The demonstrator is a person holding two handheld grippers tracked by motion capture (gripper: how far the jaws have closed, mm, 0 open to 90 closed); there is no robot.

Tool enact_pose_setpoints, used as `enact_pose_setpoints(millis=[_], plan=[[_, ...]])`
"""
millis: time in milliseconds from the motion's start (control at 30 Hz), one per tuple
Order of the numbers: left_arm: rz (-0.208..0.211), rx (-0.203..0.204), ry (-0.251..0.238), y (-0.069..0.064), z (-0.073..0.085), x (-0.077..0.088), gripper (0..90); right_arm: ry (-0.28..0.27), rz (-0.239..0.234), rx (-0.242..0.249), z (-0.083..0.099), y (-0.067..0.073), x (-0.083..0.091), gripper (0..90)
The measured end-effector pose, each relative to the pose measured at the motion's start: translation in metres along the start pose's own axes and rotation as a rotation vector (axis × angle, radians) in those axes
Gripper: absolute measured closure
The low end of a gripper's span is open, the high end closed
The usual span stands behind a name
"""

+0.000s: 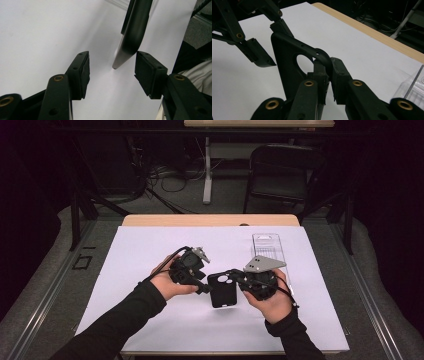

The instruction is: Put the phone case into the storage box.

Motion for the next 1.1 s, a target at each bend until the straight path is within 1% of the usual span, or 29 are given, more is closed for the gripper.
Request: enact_pose_setpoints(millis=[100, 133, 167, 233, 433, 500, 600, 667, 733, 767, 800, 933, 1000, 1033, 1100], plan=[[-0.002, 0.005, -0.021, 0.001, 0.004, 0.003, 45.5, -0.004, 0.005, -0.003, 0.000, -0.002, 0.001, 84.1], [-0.003, -0.003, -0.029, 0.001, 0.005, 0.004, 45.4, -0.006, 0.007, -0.003, 0.000, -0.002, 0.002, 84.1], [-0.005, -0.002, -0.046, 0.001, 0.006, 0.005, 45.1, -0.008, 0.008, -0.002, 0.000, -0.003, 0.002, 84.1], [-0.012, 0.006, -0.061, 0.004, 0.009, 0.007, 45.1, -0.008, 0.012, -0.002, 0.000, -0.004, 0.003, 84.1], [-0.030, 0.057, -0.116, 0.012, 0.019, 0.010, 42.0, -0.011, 0.020, -0.006, 0.000, -0.005, 0.005, 84.1], [-0.043, 0.084, -0.123, 0.015, 0.023, 0.009, 37.9, -0.014, 0.020, -0.009, 0.000, -0.006, 0.005, 84.1], [-0.042, 0.102, -0.137, 0.019, 0.027, 0.009, 36.6, -0.020, 0.024, -0.009, -0.001, -0.006, 0.006, 84.1], [-0.051, 0.120, -0.152, 0.021, 0.030, 0.008, 32.9, -0.024, 0.026, -0.009, -0.001, -0.006, 0.007, 84.1], [-0.048, 0.139, -0.170, 0.023, 0.032, 0.008, 31.2, -0.023, 0.026, -0.007, -0.001, -0.006, 0.008, 84.1], [-0.045, 0.155, -0.181, 0.024, 0.033, 0.008, 28.9, -0.025, 0.026, -0.007, -0.002, -0.006, 0.009, 84.1], [-0.044, 0.159, -0.187, 0.025, 0.034, 0.007, 27.2, -0.026, 0.028, -0.009, -0.002, -0.006, 0.009, 84.1], [-0.036, 0.180, -0.221, 0.026, 0.037, 0.008, 27.2, -0.029, 0.028, -0.008, -0.002, -0.006, 0.010, 84.1], [-0.053, 0.182, -0.231, 0.025, 0.039, 0.007, 27.2, -0.029, 0.029, -0.006, -0.002, -0.007, 0.010, 84.1], [-0.046, 0.185, -0.226, 0.025, 0.040, 0.007, 27.5, -0.030, 0.031, -0.007, -0.002, -0.007, 0.011, 84.1], [-0.032, 0.190, -0.235, 0.024, 0.042, 0.006, 27.7, -0.033, 0.030, -0.006, -0.003, -0.007, 0.011, 84.1]])
Point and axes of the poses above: each handheld gripper's, and its own axes: x roughly backward along the jaws, z roughly out of its underside, y roughly to its left, the point moved 2 cm from there along -x, roughly forward along the jaws, and after that the axes turned 3 degrees about z, right-handed, at the moved point
